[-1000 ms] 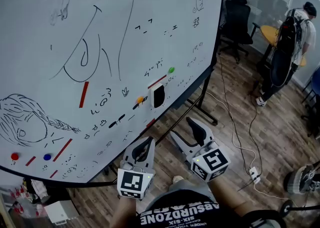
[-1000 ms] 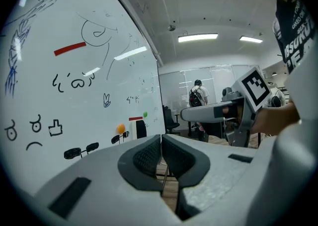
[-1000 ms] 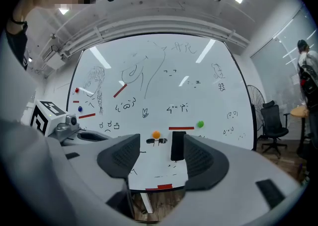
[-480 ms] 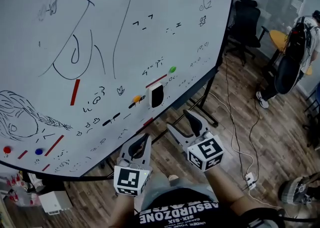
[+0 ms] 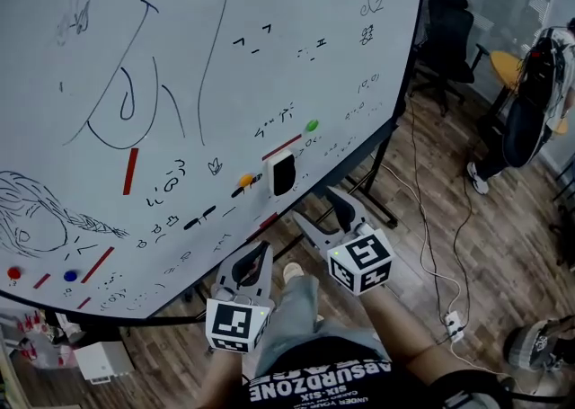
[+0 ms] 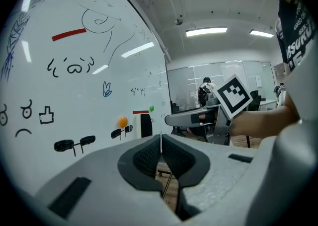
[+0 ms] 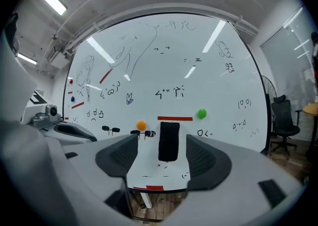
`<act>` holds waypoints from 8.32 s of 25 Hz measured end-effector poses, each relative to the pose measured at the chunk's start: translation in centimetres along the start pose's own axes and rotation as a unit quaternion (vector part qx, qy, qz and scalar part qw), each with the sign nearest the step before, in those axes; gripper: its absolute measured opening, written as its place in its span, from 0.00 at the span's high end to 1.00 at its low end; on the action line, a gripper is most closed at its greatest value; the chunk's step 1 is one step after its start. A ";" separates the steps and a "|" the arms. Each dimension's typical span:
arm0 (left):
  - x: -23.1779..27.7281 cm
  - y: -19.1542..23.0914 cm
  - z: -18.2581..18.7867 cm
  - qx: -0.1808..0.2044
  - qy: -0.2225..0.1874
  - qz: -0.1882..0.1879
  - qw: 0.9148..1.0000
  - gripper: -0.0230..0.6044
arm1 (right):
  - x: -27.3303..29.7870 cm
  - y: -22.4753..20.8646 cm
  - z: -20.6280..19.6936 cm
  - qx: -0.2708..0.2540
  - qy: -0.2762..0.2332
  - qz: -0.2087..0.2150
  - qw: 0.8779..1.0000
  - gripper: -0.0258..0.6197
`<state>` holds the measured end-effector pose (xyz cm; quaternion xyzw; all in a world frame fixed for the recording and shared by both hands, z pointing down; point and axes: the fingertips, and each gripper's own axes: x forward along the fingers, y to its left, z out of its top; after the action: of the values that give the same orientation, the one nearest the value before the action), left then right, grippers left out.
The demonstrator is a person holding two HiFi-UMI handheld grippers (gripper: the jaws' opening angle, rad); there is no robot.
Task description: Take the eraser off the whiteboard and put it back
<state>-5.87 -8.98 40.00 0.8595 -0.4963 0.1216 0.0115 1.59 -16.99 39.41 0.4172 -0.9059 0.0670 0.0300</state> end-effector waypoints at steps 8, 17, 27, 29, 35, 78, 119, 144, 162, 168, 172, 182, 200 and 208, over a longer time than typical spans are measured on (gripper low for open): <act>1.9 1.7 -1.0 -0.002 0.021 -0.001 1.000 0.94 | 3.5 -0.9 -1.3 0.008 0.018 0.004 1.000 0.53; 3.3 3.6 -1.0 -0.005 0.024 0.004 1.000 0.94 | 7.4 -1.7 -2.2 0.019 0.029 0.010 0.999 0.53; 3.5 5.6 -1.6 -0.015 0.034 0.018 0.999 0.94 | 10.4 -2.1 -2.9 0.028 0.035 0.014 0.999 0.53; 3.6 5.7 -1.9 -0.016 0.040 0.019 0.999 0.94 | 10.7 -2.1 -3.0 0.029 0.036 0.016 0.999 0.53; 4.0 5.8 -1.8 -0.016 0.037 0.018 0.999 0.94 | 11.0 -2.2 -3.4 0.027 0.038 0.013 0.999 0.53; 3.2 6.1 -1.8 -0.017 0.033 0.021 0.999 0.94 | 10.4 -1.8 -3.0 0.024 0.041 0.009 0.999 0.61; 0.2 2.9 -0.5 -0.046 -0.021 0.004 0.999 0.95 | 3.5 0.5 -0.8 0.023 0.012 0.012 1.000 0.61; -0.8 -1.7 -0.3 -0.033 -0.015 -0.012 0.999 0.95 | -3.2 2.0 -1.2 0.024 0.006 0.013 1.000 0.61; -1.7 -3.6 -1.0 -0.042 -0.011 -0.015 0.999 0.95 | -6.6 5.6 -3.4 0.017 0.012 0.024 0.999 0.60; -2.1 -3.9 -1.5 -0.048 -0.008 -0.018 0.999 0.95 | -6.9 6.7 -4.2 0.020 0.018 0.029 0.999 0.60; -2.6 -3.5 -1.9 -0.054 -0.007 -0.018 0.998 0.95 | -6.9 7.5 -4.5 0.018 0.020 0.033 0.999 0.60; -2.5 -2.7 -2.4 -0.069 -0.014 -0.025 0.997 0.95 | -6.6 8.4 -4.6 0.005 0.027 0.031 0.999 0.60; -2.2 -0.4 -2.3 -0.096 -0.035 -0.016 0.995 0.95 | -5.0 8.1 -3.9 -0.015 0.033 0.027 0.999 0.60; -3.0 0.5 -2.9 -0.102 -0.033 0.002 0.994 0.95 | -3.4 8.5 -3.6 -0.024 0.031 0.043 0.998 0.60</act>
<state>-8.36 -6.27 42.10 0.8564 -0.5079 0.0422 0.0827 -2.69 -8.42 41.82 0.3745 -0.9230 0.0598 0.0649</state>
